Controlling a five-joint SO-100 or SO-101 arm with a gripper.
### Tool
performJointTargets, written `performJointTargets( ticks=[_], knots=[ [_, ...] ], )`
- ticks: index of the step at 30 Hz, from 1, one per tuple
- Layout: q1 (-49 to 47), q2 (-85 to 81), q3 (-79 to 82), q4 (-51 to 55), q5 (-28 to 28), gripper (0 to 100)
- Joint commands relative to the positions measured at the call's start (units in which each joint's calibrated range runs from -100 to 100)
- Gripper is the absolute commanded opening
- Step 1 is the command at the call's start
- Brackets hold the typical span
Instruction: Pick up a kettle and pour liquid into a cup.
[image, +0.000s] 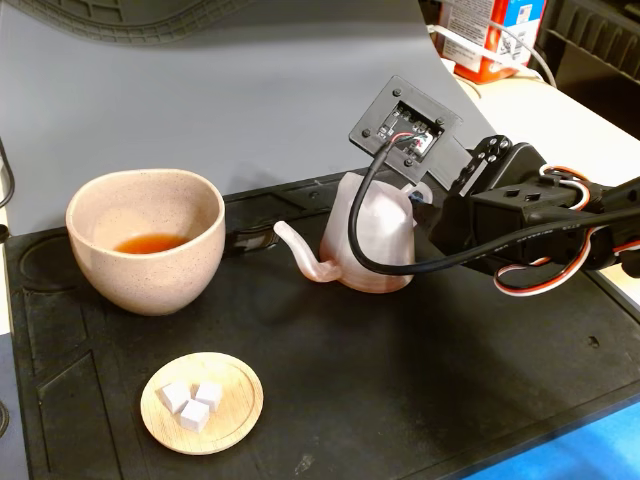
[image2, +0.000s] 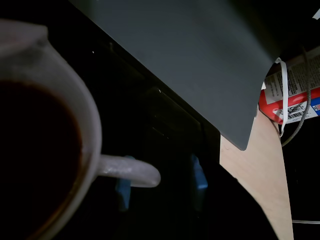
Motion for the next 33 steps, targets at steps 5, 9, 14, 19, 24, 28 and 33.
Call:
performJointTargets(
  ticks=[5, 9, 14, 19, 24, 28, 33],
  knots=[
    [-0.82, -1.43, 1.57, -1.95, 0.02, 15],
    [-1.05, -1.43, 2.39, -2.03, -0.08, 15],
    [-0.52, -5.44, 6.2, -1.43, -0.13, 15],
    [0.4, -12.26, 14.73, -1.34, -0.18, 15],
    [0.7, -21.31, 24.71, -1.43, -0.24, 15],
    [0.55, -32.15, 34.97, -1.86, -0.29, 14],
    [0.17, -52.88, 48.85, -2.03, -5.7, 12]
  ],
)
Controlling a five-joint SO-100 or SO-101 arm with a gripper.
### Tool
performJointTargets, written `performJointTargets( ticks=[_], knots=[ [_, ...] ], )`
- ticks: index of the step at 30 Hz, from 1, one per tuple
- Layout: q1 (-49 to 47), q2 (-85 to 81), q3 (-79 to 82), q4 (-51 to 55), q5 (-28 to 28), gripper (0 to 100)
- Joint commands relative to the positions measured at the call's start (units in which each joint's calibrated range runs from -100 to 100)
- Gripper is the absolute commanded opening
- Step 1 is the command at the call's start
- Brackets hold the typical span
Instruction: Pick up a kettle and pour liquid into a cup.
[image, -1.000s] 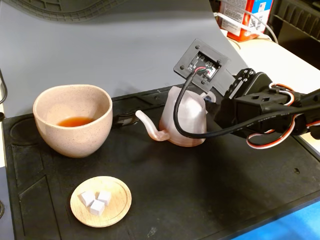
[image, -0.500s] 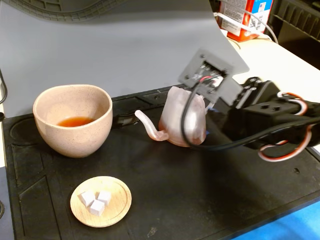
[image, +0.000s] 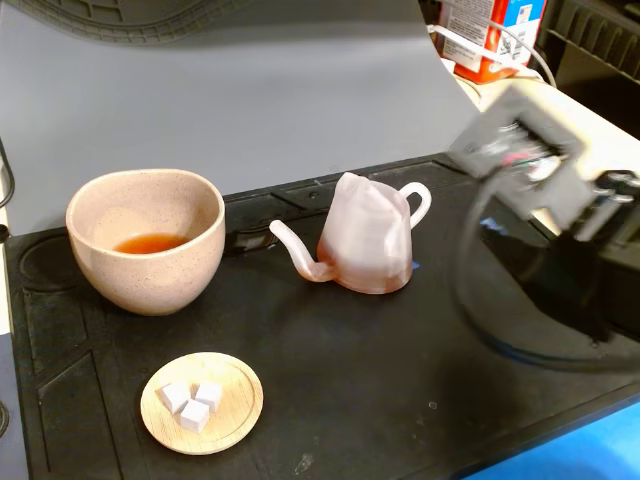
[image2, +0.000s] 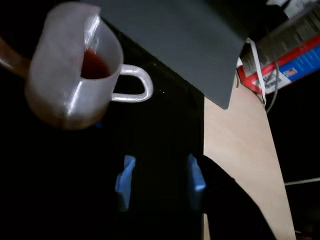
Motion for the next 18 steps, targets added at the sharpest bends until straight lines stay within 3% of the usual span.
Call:
performJointTargets(
  ticks=[1, 3, 7, 18],
  knots=[
    [0.17, -16.56, 7.37, -0.64, -2.76, 6],
    [0.63, -25.01, 11.0, -0.2, -3.71, 0],
    [1.31, -35.76, 15.45, 1.35, -9.32, 1],
    [0.78, -60.42, 16.18, 31.1, -23.44, 1]
  ],
)
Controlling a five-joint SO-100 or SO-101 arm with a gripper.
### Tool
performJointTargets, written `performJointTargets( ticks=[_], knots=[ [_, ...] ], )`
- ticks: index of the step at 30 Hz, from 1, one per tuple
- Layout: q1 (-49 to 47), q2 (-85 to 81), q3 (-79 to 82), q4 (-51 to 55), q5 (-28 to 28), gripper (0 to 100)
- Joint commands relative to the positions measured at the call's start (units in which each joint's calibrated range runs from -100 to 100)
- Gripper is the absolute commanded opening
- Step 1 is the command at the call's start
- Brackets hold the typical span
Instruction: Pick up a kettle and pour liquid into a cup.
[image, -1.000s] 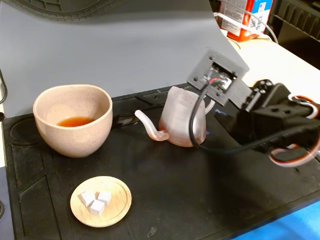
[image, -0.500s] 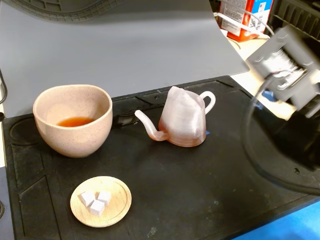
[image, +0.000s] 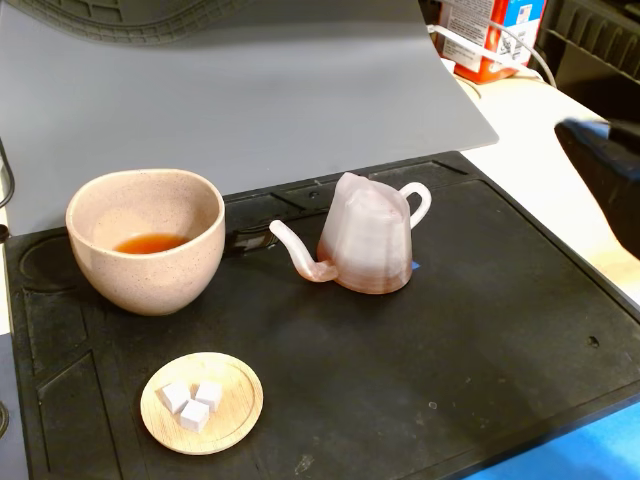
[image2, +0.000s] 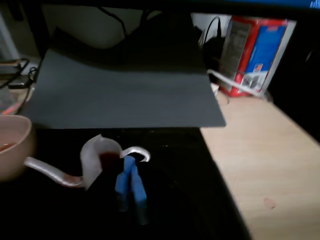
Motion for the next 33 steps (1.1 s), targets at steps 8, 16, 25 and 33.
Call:
performJointTargets(
  ticks=[8, 16, 25, 33],
  knots=[
    [-4.01, -14.06, 0.2, 34.0, -6.84, 1],
    [-5.07, -19.18, 0.11, 56.57, -7.32, 1],
    [-5.22, -19.52, 0.11, 67.29, -6.9, 1],
    [-4.92, -19.52, 0.11, 73.86, -7.21, 1]
  ],
)
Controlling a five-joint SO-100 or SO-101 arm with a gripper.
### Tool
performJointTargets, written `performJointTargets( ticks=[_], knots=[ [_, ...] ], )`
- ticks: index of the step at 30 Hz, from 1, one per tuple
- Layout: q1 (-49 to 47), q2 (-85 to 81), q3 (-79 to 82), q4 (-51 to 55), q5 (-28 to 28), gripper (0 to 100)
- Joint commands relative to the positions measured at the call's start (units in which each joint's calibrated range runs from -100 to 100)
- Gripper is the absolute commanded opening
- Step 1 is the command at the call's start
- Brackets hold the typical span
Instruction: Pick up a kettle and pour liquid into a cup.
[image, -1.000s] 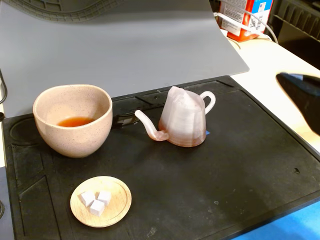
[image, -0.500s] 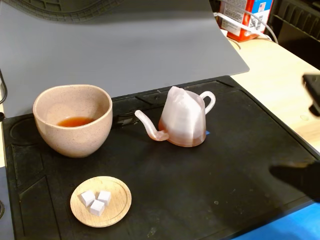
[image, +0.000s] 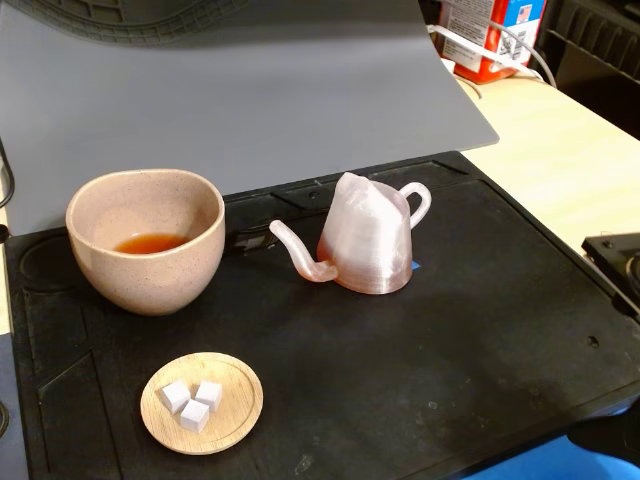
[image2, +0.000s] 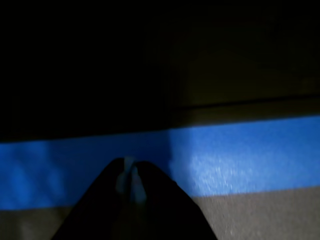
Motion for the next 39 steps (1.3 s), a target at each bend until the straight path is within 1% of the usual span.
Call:
performJointTargets(
  ticks=[1, 15, 17, 39],
  knots=[
    [0.37, -0.43, 0.01, 2.69, -0.14, 1],
    [0.52, -0.43, 0.01, 3.03, -0.14, 1],
    [2.5, -0.43, 0.01, 3.12, 0.28, 1],
    [2.2, -0.43, 0.01, 3.12, 0.28, 1]
  ],
)
